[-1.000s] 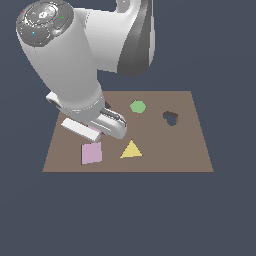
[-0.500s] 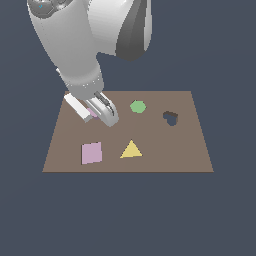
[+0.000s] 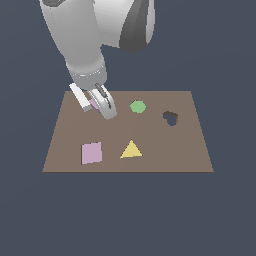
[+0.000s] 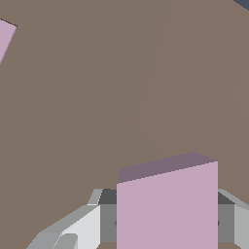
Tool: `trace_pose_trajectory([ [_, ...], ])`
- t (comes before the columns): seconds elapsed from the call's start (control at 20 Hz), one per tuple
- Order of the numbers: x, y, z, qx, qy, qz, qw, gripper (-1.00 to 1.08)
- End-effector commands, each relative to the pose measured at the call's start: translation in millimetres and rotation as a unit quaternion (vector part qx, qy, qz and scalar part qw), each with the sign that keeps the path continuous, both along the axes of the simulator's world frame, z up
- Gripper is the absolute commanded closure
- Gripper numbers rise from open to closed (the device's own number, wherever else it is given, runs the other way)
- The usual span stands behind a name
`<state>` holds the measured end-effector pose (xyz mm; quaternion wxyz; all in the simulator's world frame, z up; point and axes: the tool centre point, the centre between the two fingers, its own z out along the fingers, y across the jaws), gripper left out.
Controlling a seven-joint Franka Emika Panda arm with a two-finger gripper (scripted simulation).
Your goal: Insert a designated object into the corresponding slot on a board.
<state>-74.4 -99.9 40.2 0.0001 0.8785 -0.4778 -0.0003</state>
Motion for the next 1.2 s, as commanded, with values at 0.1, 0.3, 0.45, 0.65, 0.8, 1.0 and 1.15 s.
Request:
trace_pose_trajectory([
  [0.1, -5.1, 2.1, 0.3, 0.0, 0.0, -0.017, 0.9999, 1.08],
  [0.3, -5.2, 2.5, 0.0, 0.0, 0.0, -0.017, 0.9999, 1.08],
  [0.45, -5.3, 2.6, -3.6, 0.0, 0.0, -0.017, 0.9998, 1.08],
  [0.65, -5.4, 3.0, -9.8, 0.0, 0.0, -0.018, 0.9998, 1.08],
  [0.8, -5.4, 3.0, -9.8, 0.0, 0.0, -0.018, 0.9998, -0.92],
  [1.0, -5.4, 3.0, -9.8, 0.0, 0.0, -0.018, 0.9998, -0.92],
  [1.15, -5.4, 3.0, -9.8, 0.0, 0.0, -0.018, 0.9998, -0.92],
])
